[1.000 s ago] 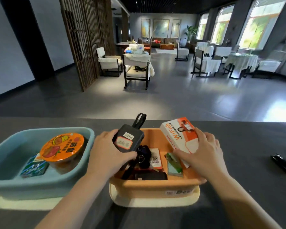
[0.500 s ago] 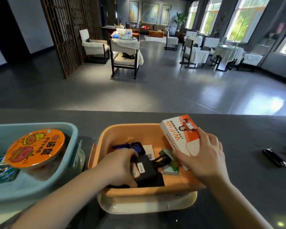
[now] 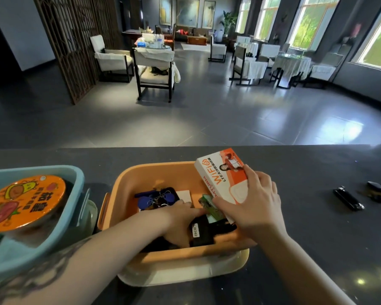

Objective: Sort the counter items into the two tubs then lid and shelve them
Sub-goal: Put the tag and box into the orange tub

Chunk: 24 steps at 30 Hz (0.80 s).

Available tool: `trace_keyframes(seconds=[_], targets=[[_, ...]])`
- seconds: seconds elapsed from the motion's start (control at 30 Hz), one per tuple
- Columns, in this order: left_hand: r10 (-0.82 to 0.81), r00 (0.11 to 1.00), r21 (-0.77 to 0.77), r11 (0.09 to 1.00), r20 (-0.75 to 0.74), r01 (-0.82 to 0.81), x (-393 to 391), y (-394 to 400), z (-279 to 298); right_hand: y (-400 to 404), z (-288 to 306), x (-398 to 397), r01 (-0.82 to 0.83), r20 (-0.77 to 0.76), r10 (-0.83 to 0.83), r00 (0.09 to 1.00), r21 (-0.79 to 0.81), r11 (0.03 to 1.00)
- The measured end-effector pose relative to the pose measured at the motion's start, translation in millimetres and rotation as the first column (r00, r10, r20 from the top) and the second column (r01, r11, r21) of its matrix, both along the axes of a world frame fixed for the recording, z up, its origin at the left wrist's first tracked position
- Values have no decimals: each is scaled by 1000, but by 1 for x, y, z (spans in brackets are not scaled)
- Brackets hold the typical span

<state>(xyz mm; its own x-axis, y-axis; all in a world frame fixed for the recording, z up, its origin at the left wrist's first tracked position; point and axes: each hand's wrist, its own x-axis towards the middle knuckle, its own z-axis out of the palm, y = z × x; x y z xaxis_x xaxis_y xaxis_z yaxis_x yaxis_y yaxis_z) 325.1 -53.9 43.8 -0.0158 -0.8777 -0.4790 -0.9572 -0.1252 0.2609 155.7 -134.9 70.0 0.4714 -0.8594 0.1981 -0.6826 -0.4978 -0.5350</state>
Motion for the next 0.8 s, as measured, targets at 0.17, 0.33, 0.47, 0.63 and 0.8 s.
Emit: trace_keyframes(seconds=[0.17, 0.33, 0.47, 0.63, 0.8], targets=[[78, 979, -19, 996, -189, -83, -16, -17, 2, 0, -1, 0, 17, 13, -17, 1000, 1, 1000], [46, 997, 34, 998, -59, -44, -15, -17, -8, 2, -2, 1, 14, -42, -15, 999, -26, 1000], [5, 999, -1, 1000, -37, -5, -8, -9, -9, 3, -2, 1, -8, -104, 2, 995, -60, 998], [144, 989, 73, 987, -30, -141, 5, -4, -10, 8, -7, 5, -44, -182, 23, 983, -112, 993], [269, 896, -119, 937, -353, -328, 26, 16, 0, 7, -6, 8, -22, -258, -17, 966, -146, 989]])
